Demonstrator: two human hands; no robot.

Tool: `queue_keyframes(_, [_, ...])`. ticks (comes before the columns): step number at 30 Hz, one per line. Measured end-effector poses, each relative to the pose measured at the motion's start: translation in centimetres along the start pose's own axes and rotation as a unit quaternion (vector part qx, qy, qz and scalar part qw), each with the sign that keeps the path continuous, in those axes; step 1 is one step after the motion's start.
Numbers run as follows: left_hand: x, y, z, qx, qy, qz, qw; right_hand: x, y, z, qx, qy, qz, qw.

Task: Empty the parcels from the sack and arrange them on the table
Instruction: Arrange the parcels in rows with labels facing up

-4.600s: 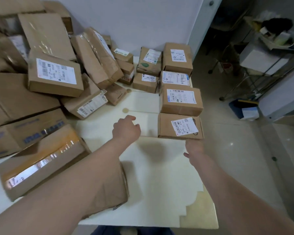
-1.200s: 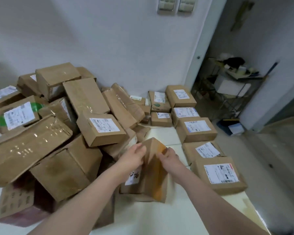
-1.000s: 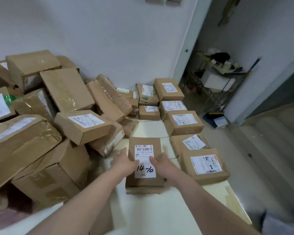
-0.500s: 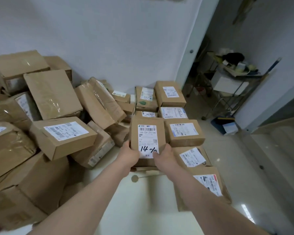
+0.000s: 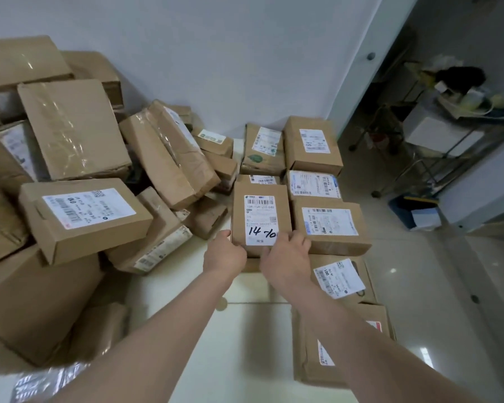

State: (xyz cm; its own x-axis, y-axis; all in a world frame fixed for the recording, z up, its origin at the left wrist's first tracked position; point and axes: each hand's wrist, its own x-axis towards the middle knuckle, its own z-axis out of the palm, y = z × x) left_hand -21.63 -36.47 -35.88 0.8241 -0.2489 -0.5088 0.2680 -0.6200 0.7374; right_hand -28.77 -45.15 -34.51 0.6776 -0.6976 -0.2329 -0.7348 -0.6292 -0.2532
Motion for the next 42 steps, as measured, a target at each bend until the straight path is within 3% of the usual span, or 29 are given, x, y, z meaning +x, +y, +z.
queue_keyframes(3, [-1.2,0.5,-1.9,0.167,0.084,0.080,0.979,-0.8,-0.8,-0.3,-0.034,0.048,-0.012,0.998])
queue_keyframes(6, [-2.2,1.8,-6.0,0.233,0.188,0.175,0.938,-1.4,-3.3,-0.1,0.037,0.071,-0.077,0.994])
queue_keyframes(9, [-2.1,2.6,-11.6,0.261,0.282,0.218,0.897,-2.4,-7.3,-0.1,0.180,-0.059,-0.112,0.975])
queue_keyframes(12, [-1.2,2.5,-18.8,0.278,0.333,0.173,0.884,-4.4,-11.2,0.5,0.273,-0.162,-0.099,0.943])
queue_keyframes(17, [0.8,-0.8,-27.8,0.428,0.217,0.044,0.876,-7.5,-15.6,1.2,0.438,-0.288,-0.031,0.851])
queue_keyframes(19, [0.3,-1.0,-27.9,0.429,0.209,0.062,0.877,-8.4,-16.8,1.5,0.469,-0.319,-0.006,0.823])
queue_keyframes(21, [-0.7,-1.0,-27.1,0.365,0.198,0.095,0.905,-9.4,-17.8,1.9,0.505,-0.329,0.049,0.797])
queue_keyframes(23, [-2.2,-1.2,-25.9,0.294,0.164,0.141,0.931,-10.2,-18.6,2.5,0.543,-0.306,0.112,0.774])
queue_keyframes(25, [-3.8,-1.1,-25.1,0.275,0.152,0.177,0.933,-11.0,-18.5,3.1,0.572,-0.248,0.155,0.766])
queue_keyframes(27, [-5.4,-0.7,-24.7,0.301,0.143,0.184,0.925,-11.7,-17.2,3.1,0.576,-0.193,0.180,0.774])
queue_keyframes(30, [-6.4,-0.8,-23.3,0.319,0.066,0.152,0.933,-12.8,-13.6,3.0,0.537,-0.135,0.190,0.810])
queue_keyframes(33, [-6.7,-2.3,-20.0,0.169,-0.087,0.095,0.977,-14.0,-9.6,3.0,0.478,-0.077,0.209,0.849])
queue_keyframes(35, [-7.3,-3.4,-17.3,0.150,-0.162,0.064,0.973,-14.9,-7.3,3.1,0.433,-0.051,0.212,0.875])
queue_keyframes(39, [-8.3,-6.2,-12.1,0.125,-0.194,0.078,0.970,-16.2,-3.3,4.5,0.238,0.012,0.226,0.944])
queue_keyframes(42, [-9.4,-7.9,-9.7,0.049,-0.192,0.069,0.978,-17.1,-2.0,5.1,0.205,0.061,0.196,0.957])
